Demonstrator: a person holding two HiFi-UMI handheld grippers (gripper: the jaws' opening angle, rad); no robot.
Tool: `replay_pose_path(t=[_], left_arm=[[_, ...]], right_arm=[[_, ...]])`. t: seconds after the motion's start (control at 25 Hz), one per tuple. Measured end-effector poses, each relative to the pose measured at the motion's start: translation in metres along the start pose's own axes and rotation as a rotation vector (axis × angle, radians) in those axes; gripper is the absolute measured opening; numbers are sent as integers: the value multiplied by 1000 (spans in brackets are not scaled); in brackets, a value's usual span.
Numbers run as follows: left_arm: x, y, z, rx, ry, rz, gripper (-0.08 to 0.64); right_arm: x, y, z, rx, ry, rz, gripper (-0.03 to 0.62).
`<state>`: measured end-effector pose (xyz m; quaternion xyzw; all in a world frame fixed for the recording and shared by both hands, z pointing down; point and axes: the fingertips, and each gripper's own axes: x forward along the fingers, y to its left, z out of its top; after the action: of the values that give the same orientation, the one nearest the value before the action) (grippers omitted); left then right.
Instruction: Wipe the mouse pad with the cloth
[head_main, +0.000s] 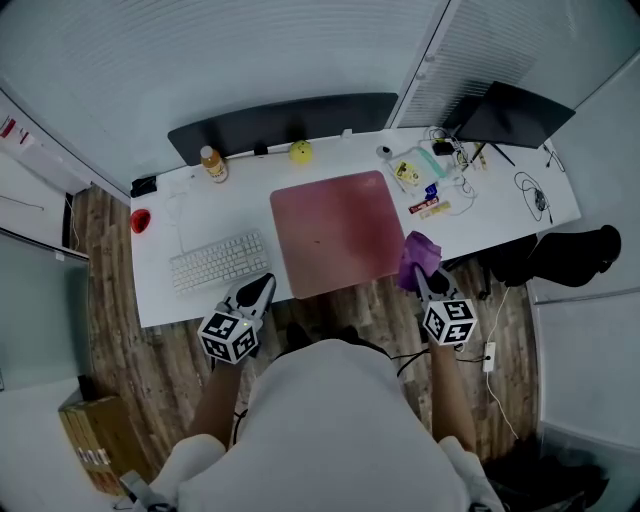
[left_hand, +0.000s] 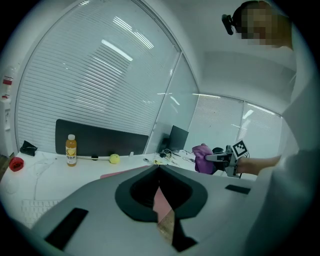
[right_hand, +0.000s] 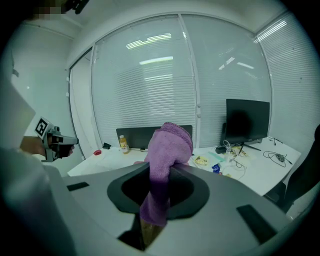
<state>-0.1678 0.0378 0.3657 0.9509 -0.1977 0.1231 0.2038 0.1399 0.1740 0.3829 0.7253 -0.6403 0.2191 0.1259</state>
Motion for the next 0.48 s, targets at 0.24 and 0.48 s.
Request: replay_pose_path(t=[0.24,0.48], left_arm=[[20,-22,10,15,-3,-7,17],[39,-31,17,16,-26,4,18]], right_arm=[[-12,-18,11,-31,-27,16,86],[-18,-37,23,-18,-54,24,86]])
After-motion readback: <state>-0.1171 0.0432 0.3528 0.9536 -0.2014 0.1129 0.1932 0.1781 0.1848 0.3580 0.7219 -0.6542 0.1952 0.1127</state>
